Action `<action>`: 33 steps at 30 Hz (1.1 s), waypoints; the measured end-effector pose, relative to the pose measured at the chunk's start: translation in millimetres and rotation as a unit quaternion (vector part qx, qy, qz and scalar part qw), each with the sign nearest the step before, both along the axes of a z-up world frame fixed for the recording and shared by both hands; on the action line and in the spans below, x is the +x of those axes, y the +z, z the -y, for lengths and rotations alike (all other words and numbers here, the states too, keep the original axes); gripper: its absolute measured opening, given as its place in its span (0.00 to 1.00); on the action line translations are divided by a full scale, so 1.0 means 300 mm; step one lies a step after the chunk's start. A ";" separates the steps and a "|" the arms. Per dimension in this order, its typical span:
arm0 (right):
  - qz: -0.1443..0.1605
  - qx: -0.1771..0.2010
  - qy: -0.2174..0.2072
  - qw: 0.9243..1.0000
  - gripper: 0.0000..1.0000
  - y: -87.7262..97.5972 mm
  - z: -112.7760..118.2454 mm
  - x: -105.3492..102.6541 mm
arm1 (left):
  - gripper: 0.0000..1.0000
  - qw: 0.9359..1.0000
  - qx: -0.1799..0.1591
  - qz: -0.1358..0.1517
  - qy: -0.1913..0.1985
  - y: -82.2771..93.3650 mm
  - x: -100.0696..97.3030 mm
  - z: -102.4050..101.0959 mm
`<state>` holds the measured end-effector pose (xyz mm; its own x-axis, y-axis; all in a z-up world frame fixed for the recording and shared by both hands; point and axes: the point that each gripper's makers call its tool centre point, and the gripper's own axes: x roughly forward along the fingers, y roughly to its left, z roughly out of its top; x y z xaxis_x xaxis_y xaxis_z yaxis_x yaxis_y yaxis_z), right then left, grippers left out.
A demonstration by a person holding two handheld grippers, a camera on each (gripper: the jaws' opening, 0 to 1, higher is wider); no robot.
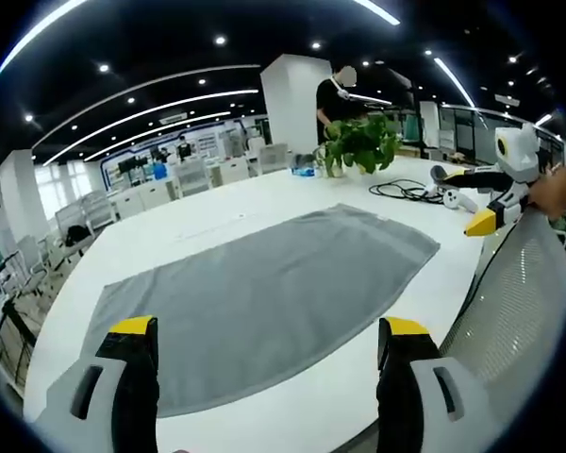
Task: Fold the towel on the table until its edges align and the towel forms a compact rectangular stack.
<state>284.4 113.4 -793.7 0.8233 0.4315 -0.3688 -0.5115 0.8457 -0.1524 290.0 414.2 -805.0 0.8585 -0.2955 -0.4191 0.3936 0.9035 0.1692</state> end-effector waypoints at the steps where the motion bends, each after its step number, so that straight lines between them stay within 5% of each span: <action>1: 0.001 0.001 0.000 1.000 0.99 -0.001 0.000 -0.001 | 0.99 1.000 0.000 0.000 0.001 0.000 0.000 -0.002; 33: -0.004 0.026 0.005 1.000 0.99 0.014 0.027 -0.008 | 0.99 1.000 0.003 0.010 0.006 0.065 -0.028 0.039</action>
<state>281.8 105.3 -789.7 0.8162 0.4580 -0.3523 -0.5205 0.8475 -0.1041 281.4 402.6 -785.4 0.8701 -0.2835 -0.4031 0.3799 0.9069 0.1823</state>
